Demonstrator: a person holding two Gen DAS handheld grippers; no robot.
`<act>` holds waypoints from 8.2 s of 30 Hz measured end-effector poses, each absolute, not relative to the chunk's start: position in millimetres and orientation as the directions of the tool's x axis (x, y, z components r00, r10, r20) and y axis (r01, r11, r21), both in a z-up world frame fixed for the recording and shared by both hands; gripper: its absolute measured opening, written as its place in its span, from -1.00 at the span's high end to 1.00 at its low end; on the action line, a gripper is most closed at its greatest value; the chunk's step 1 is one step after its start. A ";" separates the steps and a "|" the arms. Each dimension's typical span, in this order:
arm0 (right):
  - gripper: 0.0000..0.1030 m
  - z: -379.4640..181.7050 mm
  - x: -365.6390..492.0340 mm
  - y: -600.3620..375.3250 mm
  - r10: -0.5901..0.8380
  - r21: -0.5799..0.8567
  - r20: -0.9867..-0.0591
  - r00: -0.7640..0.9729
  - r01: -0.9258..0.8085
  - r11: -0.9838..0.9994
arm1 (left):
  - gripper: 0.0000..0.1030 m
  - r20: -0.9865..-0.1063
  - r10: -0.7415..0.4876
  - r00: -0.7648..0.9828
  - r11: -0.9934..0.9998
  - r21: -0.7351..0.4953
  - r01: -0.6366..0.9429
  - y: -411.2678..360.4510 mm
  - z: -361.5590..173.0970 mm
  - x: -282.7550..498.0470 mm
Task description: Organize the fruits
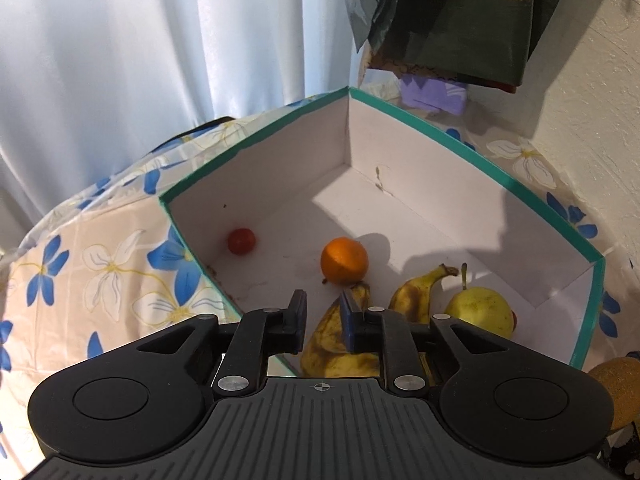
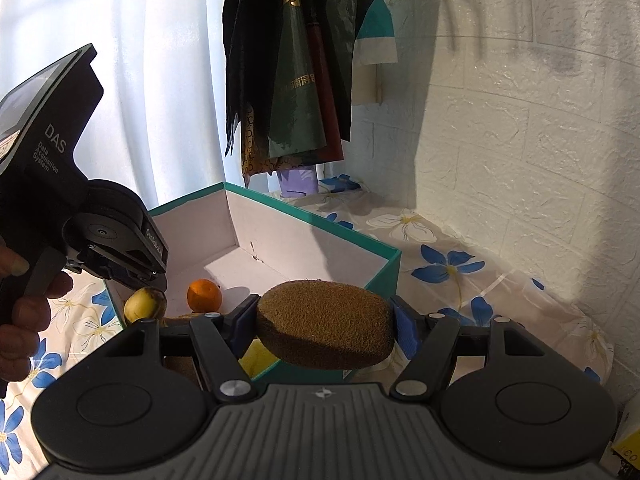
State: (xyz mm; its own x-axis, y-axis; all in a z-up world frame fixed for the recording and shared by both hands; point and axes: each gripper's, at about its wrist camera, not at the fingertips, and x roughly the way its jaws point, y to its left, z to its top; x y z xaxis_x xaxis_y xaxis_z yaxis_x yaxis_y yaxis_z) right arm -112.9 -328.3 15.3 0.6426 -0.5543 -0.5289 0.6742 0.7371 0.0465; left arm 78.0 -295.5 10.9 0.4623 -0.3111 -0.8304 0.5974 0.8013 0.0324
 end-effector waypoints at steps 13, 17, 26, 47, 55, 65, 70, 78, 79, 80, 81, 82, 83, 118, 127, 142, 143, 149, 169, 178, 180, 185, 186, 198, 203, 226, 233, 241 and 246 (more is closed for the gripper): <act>-0.32 17.1 -107.2 -324.3 -0.545 0.037 -0.532 0.648 0.661 0.750 | 0.15 -0.795 -0.325 0.513 0.849 -0.006 0.529 -249.9 43.7 71.9; -0.32 17.2 -105.5 -322.5 -0.538 0.035 -0.535 0.652 0.653 0.757 | -0.01 -0.770 -0.320 0.552 0.868 -0.004 0.497 -229.0 59.5 64.0; -0.32 18.1 -97.8 -317.4 -0.517 0.027 -0.539 0.666 0.626 0.779 | -0.15 -0.761 -0.310 0.570 0.896 -0.032 0.443 -187.8 81.4 52.4; -0.33 7.1 -77.9 -307.3 -0.485 0.007 -0.543 0.686 0.581 0.814 | -0.23 -0.767 -0.269 0.582 0.927 -0.042 0.372 -131.7 93.7 31.0; -0.32 2.4 -70.9 -304.3 -0.472 0.007 -0.554 0.686 0.571 0.821 | -0.23 -0.770 -0.258 0.584 0.934 -0.044 0.355 -120.6 94.9 29.3; -0.33 -3.2 -66.4 -304.0 -0.469 -0.002 -0.565 0.679 0.567 0.824 | -0.23 -0.779 -0.246 0.577 0.938 -0.042 0.343 -116.8 92.0 31.9; -0.33 -4.2 -65.3 -303.9 -0.467 -0.006 -0.565 0.680 0.563 0.826 | -0.23 -0.781 -0.245 0.574 0.939 -0.043 0.342 -116.8 90.7 33.7; -0.33 -5.3 -65.3 -304.2 -0.466 -0.007 -0.565 0.681 0.561 0.828 | -0.25 -0.786 -0.242 0.569 0.939 -0.042 0.342 -117.7 89.2 36.0; -0.33 -5.4 -65.3 -304.2 -0.466 -0.008 -0.564 0.681 0.560 0.828 | -0.28 -0.786 -0.242 0.569 0.939 -0.042 0.342 -117.5 89.3 36.0; -0.33 -5.4 -65.2 -304.1 -0.466 -0.006 -0.564 0.682 0.561 0.828 | -0.28 -0.786 -0.242 0.569 0.938 -0.041 0.344 -118.0 88.3 36.3; -0.33 -5.8 -64.8 -303.8 -0.466 -0.009 -0.564 0.681 0.560 0.829 | -0.28 -0.786 -0.243 0.569 0.938 -0.041 0.345 -118.2 88.4 36.2; -0.33 -6.0 -64.2 -303.6 -0.467 -0.013 -0.565 0.680 0.559 0.829 | -0.28 -0.785 -0.245 0.568 0.937 -0.042 0.346 -118.1 88.5 35.9; -0.33 -6.2 -63.8 -303.5 -0.468 -0.015 -0.565 0.680 0.558 0.830 | -0.28 -0.786 -0.245 0.568 0.937 -0.042 0.346 -118.5 87.9 36.5; -0.86 30.3 -106.0 -273.3 -0.501 -0.011 -0.528 0.686 0.585 0.811 | -0.54 -0.816 -0.181 0.550 0.936 0.029 0.351 -105.9 69.2 27.4; -1.00 37.7 -113.4 -256.4 -0.504 -0.031 -0.556 0.661 0.589 0.808 | -0.86 -0.781 -0.151 0.606 0.917 0.118 0.381 -115.8 68.7 14.8; -1.00 46.9 -126.6 -231.4 -0.492 -0.054 -0.653 0.576 0.612 0.789 | -0.96 -0.804 -0.165 0.572 0.849 0.179 0.497 -134.4 57.4 -2.9; -1.00 46.9 -127.5 -229.1 -0.499 -0.068 -0.655 0.568 0.613 0.787 | -0.96 -0.807 -0.170 0.566 0.847 0.174 0.502 -134.6 56.8 -3.6; -1.00 45.9 -129.0 -215.3 -0.529 -0.149 -0.668 0.524 0.602 0.784 | -0.96 -0.819 -0.208 0.535 0.824 0.148 0.547 -143.0 53.9 -8.8; -1.00 4.4 -69.6 -297.7 -0.192 0.016 -0.949 0.251 0.645 0.764 | -1.00 -0.875 -0.115 0.470 0.768 0.221 0.601 -214.3 34.1 34.5; -1.00 -7.0 -40.4 -314.2 -0.115 0.037 -0.973 0.200 0.626 0.779 | -1.00 -0.899 -0.087 0.430 0.760 0.219 0.612 -233.5 10.0 50.2; -1.00 -8.0 -36.7 -317.8 -0.110 0.038 -0.975 0.195 0.628 0.777 | -1.00 -0.904 -0.093 0.417 0.757 0.208 0.619 -237.4 6.1 53.2; -1.00 -12.3 -30.7 -327.8 -0.081 0.053 -0.981 0.176 0.644 0.764 | -1.00 -0.922 -0.113 0.370 0.760 0.160 0.630 -244.7 -1.5 61.4; -1.00 -13.4 -29.5 -329.7 -0.075 0.055 -0.982 0.173 0.645 0.762 | -1.00 -0.925 -0.109 0.365 0.760 0.158 0.630 -245.8 -3.1 62.5; -1.00 -27.7 -19.2 -341.2 -0.029 0.069 -0.990 0.140 0.644 0.762 | -1.00 -0.940 -0.101 0.327 0.770 0.134 0.624 -253.0 -17.0 74.5; -1.00 -29.2 -18.0 -343.9 -0.020 0.073 -0.991 0.135 0.647 0.759 | -1.00 -0.941 -0.116 0.319 0.771 0.117 0.626 -253.6 -17.9 76.5; -1.00 -32.3 -16.0 -341.5 -0.017 0.064 -0.992 0.122 0.626 0.777 | -1.00 -0.929 -0.096 0.357 0.759 0.164 0.630 -252.9 -14.6 69.9; -1.00 -31.6 -16.6 -341.1 -0.017 0.065 -0.992 0.124 0.627 0.776 | -1.00 -0.929 -0.095 0.359 0.756 0.167 0.632 -253.3 -13.9 68.9; -1.00 -31.5 -18.1 -341.7 -0.020 0.065 -0.992 0.127 0.633 0.772 | -1.00 -0.931 -0.085 0.356 0.759 0.171 0.628 -254.1 -15.2 69.7; -1.00 -30.1 -17.7 -341.1 -0.024 0.062 -0.992 0.126 0.633 0.772 | -1.00 -0.933 -0.083 0.351 0.758 0.170 0.630 -254.4 -16.5 70.0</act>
